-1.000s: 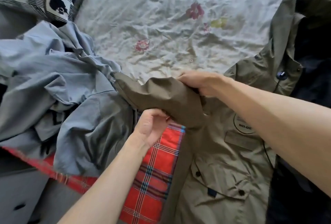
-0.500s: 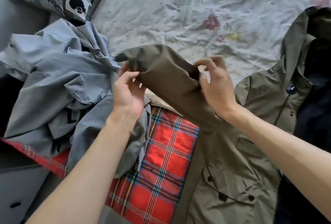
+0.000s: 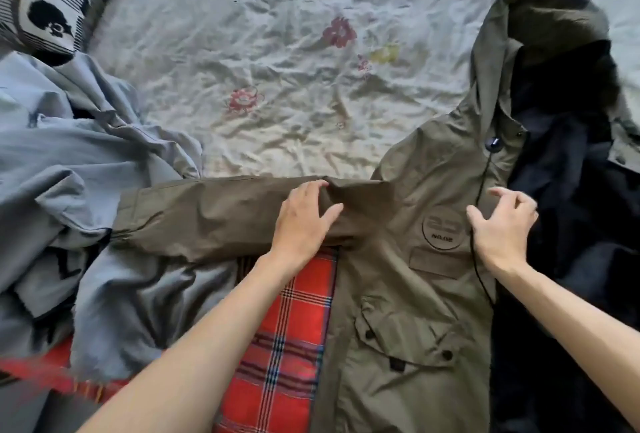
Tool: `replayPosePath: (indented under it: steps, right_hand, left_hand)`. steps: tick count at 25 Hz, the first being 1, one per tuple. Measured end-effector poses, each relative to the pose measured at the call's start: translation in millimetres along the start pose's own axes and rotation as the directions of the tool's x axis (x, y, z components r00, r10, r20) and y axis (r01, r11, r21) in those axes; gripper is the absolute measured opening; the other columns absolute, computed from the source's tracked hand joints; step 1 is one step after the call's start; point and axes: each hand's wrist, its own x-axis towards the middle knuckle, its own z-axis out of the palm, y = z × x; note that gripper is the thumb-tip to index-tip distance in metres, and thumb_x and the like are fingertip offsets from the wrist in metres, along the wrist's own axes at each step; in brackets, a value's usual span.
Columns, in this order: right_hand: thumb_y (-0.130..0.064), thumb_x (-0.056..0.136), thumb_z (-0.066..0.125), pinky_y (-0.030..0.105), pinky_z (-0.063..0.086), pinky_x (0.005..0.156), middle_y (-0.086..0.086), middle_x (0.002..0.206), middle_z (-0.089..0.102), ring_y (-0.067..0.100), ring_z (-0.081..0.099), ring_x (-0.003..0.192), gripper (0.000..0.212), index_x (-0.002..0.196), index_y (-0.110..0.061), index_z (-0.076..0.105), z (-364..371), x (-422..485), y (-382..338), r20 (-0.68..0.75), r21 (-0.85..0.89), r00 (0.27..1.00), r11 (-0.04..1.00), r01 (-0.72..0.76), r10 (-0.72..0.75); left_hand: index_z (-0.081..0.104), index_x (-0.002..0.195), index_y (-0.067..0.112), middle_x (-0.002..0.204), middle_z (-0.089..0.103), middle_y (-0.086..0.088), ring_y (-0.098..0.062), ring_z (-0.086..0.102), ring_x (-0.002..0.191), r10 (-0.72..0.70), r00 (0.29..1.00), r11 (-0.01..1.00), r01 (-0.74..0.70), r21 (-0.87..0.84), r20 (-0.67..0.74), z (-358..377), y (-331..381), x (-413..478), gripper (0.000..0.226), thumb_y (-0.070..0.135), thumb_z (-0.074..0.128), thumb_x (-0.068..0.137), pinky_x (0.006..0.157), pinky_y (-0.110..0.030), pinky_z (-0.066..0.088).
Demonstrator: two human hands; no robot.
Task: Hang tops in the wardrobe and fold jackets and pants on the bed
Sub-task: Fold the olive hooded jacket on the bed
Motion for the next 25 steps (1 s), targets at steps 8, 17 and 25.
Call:
replayPosePath:
  steps: [8, 17, 25]
  right_hand:
    - [-0.01, 0.082, 0.071, 0.032, 0.043, 0.076, 0.001, 0.087, 0.059, 0.027, 0.06, 0.09, 0.023, 0.096, -0.022, 0.057, -15, 103, 32, 0.118, 0.166, 0.984, 0.974, -0.152, 0.134]
    - [-0.008, 0.084, 0.061, 0.024, 0.041, 0.086, -0.002, 0.112, 0.058, 0.014, 0.055, 0.1, 0.032, 0.112, -0.024, 0.063, -12, 146, 24, 0.007, 0.192, 0.998, 0.98, 0.059, -0.061]
    - [-0.037, 0.088, 0.062, 0.04, 0.041, 0.079, 0.008, 0.103, 0.053, 0.028, 0.049, 0.094, 0.026, 0.101, -0.015, 0.06, -11, 94, 43, -0.064, -0.287, 0.889, 0.861, 0.419, -0.454]
  left_hand:
    - [0.069, 0.099, 0.022, 0.1, 0.069, -0.007, -0.031, 0.064, 0.099, -0.036, 0.927, 0.912, -0.123, 0.391, 0.374, 66, 69, 134, 0.04, 0.058, 0.06, 0.088, 0.093, -0.047, 0.048]
    - [0.031, 0.154, 0.015, 0.159, 0.024, -0.019, -0.035, 0.02, 0.149, 0.586, 0.791, 0.579, -0.561, 0.592, 0.176, 155, 92, 93, 0.066, 0.051, 0.038, 0.099, 0.12, -0.05, 0.02]
    - [0.006, 0.158, 0.031, 0.165, -0.001, -0.017, -0.035, -0.005, 0.152, 0.422, 0.854, 0.597, -0.515, 0.615, 0.305, 202, 69, 103, 0.068, 0.061, 0.018, 0.099, 0.122, -0.052, 0.0]
